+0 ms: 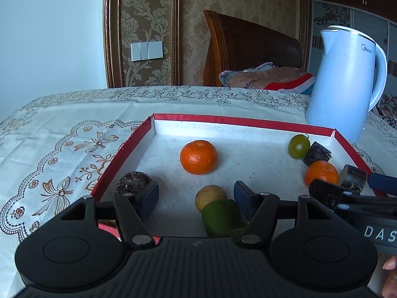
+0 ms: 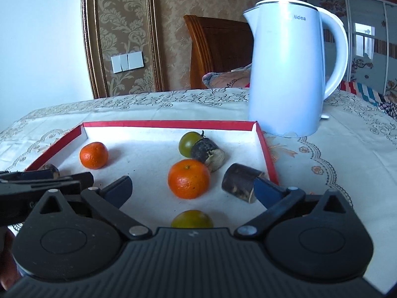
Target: Organize fruits
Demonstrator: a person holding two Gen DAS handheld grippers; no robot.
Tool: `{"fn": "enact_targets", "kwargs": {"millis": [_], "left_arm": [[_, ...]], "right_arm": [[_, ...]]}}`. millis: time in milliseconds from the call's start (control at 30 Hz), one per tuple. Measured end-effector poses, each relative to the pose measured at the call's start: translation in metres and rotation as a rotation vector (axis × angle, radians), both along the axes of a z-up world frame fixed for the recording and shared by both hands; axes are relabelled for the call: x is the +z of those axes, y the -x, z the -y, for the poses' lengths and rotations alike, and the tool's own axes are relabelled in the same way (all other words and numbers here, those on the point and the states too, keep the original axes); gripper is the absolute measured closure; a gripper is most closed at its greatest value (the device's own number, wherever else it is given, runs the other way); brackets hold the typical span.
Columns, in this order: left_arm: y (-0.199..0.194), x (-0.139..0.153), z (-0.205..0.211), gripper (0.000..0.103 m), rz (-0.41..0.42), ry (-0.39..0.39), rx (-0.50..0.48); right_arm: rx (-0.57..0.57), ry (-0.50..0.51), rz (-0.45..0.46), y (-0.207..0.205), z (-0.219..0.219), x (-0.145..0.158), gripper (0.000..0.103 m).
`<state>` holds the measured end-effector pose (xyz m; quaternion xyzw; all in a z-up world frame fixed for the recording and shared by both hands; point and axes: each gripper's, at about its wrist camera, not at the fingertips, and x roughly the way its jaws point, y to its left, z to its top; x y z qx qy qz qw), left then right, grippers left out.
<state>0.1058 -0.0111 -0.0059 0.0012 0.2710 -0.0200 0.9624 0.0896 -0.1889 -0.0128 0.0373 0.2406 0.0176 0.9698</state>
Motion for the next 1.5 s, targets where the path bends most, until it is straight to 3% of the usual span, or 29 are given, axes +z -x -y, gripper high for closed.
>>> {"fn": "enact_targets", "kwargs": {"millis": [567, 733, 1000, 1133, 1500], "left_arm": [[0.017, 0.004, -0.01, 0.033, 0.022, 0.027, 0.012], [0.033, 0.009, -0.021, 0.033, 0.04, 0.06, 0.03], [0.054, 0.009, -0.022, 0.03, 0.02, 0.034, 0.032], [0.067, 0.009, -0.027, 0.03, 0.025, 0.059, 0.009], [0.077, 0.003, -0.018, 0.03, 0.018, 0.009, -0.035]], "right_arm": [[-0.034, -0.042, -0.003, 0.012, 0.012, -0.001, 0.0], [-0.027, -0.038, 0.017, 0.026, 0.01, 0.001, 0.0], [0.014, -0.042, 0.032, 0.057, 0.008, 0.003, 0.0], [0.032, -0.056, 0.015, 0.063, 0.008, 0.002, 0.0], [0.044, -0.079, -0.051, 0.068, 0.007, -0.003, 0.0]]}}
